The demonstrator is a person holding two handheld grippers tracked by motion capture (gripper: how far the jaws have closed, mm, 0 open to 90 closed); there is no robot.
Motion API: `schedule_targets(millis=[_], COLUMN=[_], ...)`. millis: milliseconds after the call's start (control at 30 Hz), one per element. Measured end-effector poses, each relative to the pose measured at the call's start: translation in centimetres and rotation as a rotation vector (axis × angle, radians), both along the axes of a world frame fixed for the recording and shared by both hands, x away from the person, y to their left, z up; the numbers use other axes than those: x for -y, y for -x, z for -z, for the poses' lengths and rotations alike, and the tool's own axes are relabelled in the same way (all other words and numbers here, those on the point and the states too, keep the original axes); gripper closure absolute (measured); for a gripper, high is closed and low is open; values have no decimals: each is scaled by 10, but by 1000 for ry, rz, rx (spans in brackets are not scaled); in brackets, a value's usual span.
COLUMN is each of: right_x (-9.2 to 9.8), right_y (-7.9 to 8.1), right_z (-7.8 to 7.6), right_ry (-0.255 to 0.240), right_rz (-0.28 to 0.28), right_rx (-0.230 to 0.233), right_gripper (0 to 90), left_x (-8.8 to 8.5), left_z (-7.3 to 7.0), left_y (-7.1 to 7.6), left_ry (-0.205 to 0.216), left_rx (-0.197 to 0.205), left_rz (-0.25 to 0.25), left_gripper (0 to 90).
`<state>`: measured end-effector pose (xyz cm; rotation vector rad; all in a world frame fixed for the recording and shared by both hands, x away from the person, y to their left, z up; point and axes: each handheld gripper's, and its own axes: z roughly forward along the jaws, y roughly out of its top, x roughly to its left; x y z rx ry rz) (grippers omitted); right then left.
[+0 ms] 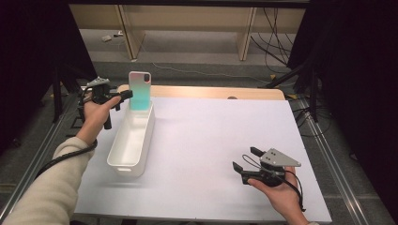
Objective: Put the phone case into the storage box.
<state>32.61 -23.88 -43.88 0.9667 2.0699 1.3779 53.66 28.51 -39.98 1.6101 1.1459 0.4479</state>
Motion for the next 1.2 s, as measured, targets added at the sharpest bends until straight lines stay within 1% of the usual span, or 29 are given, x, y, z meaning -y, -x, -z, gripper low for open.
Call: schedule_targets(millis=[33,67,100,200,233,267,300,333,400,467,500,600,633,667,700,733,767,800,833,867,967,1000,1033,1200], right_x=[0,0,0,0,1,1,0,1,1,0,1,1,0,0,0,0,0,0,1,0,1,0,1,0], right_y=[1,0,0,0,2,2,0,0,0,0,0,0,1,0,1,1,0,0,0,1,-1,1,0,0], right_z=[0,0,0,0,-2,-2,0,0,0,0,0,0,0,0,0,0,0,0,1,0,1,0,1,1], right_ry=[-6,5,-1,3,13,15,1,5,8,5,10,9,1,3,-1,1,6,2,8,3,8,3,6,5], right_rz=[0,-3,1,-2,-5,-5,-6,-3,-8,-8,-9,-7,-8,-7,-7,-8,-6,-6,-5,-7,-7,-5,-7,-8], right_rx=[-14,-5,0,-11,-40,-37,-15,-7,-2,-8,-1,-1,-21,-11,-20,-20,-11,-21,-6,-22,-1,-21,-4,-7], right_gripper=[163,163,163,163,163,163,163,163,163,164,164,163,164,164,164,164,164,164,164,164,164,164,164,164], left_x=[0,1,0,1,0,0,1,1,1,1,1,0,0,-1,-1,-1,-1,-1,-1,-1,-2,-2,-2,-1], left_z=[0,1,1,3,3,4,4,5,5,6,6,7,8,8,9,9,10,10,11,11,13,13,14,15], left_y=[0,0,-1,-2,-2,-2,-3,-3,-4,-4,-4,-5,-5,-5,-6,-6,-6,-6,-6,-6,-6,-6,-6,-7], left_ry=[0,0,-1,3,0,0,1,2,0,0,-1,1,2,1,2,4,3,2,3,1,1,-1,-2,-3], left_rx=[-2,-4,-5,-8,-9,-11,-13,-15,-14,-15,-16,-19,-23,-22,-24,-27,-26,-27,-28,-30,-34,-35,-39,-39], left_rz=[-1,-3,-2,-5,-4,-5,-7,-8,-6,-5,-5,-8,-13,-11,-12,-15,-12,-13,-12,-14,-16,-16,-17,-13], left_gripper=[831,831,831,831,831,831,831,831,831,831,831,831,831,831,831,831,831,831,831,831,831,831,831,831])
